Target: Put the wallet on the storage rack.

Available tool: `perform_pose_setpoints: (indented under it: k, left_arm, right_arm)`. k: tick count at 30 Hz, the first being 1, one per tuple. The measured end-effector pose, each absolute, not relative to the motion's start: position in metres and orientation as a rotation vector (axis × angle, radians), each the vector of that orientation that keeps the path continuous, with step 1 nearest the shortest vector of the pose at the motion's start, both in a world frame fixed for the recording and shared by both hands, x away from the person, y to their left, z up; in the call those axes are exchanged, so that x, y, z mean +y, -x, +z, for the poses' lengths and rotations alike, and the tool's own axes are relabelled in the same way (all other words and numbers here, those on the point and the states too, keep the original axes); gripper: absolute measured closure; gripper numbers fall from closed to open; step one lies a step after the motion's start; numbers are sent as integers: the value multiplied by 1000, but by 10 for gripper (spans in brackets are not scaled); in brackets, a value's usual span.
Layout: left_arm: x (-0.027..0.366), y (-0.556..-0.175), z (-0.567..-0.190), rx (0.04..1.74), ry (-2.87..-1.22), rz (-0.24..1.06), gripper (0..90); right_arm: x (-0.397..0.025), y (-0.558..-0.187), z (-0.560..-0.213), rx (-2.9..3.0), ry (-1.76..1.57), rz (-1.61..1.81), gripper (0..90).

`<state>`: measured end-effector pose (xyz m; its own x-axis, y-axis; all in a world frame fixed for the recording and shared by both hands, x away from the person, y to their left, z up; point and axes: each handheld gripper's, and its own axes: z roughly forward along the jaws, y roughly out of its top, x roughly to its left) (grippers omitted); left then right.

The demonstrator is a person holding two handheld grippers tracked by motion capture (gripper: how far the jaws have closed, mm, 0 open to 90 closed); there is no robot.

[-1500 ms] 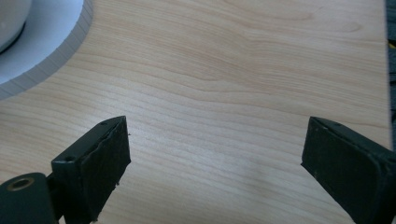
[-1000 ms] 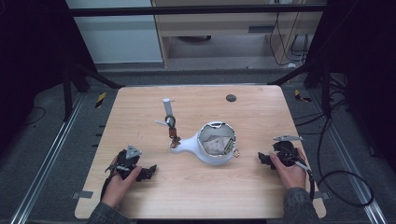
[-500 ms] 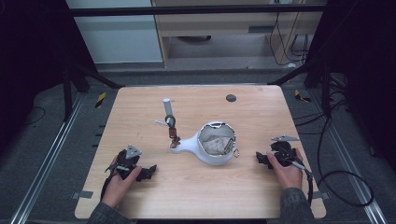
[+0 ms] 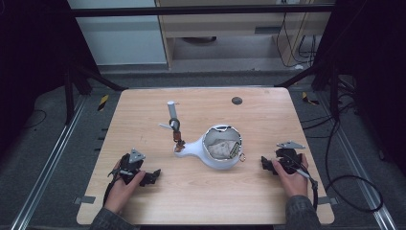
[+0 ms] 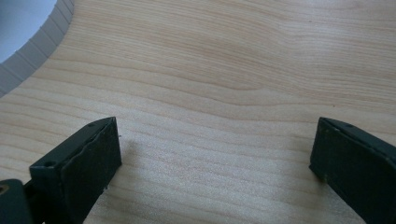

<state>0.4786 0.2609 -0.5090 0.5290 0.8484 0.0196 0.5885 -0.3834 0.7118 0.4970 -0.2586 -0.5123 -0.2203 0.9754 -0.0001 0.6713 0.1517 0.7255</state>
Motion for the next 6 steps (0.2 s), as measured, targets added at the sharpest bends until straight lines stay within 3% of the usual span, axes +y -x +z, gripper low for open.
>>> perform_pose_setpoints:
  k: [6]
  left_arm:
    - [261,-479,-509,1150,-2118,503,0]
  right_arm:
    - [-258,-498,-512,1952,-1572,840,11]
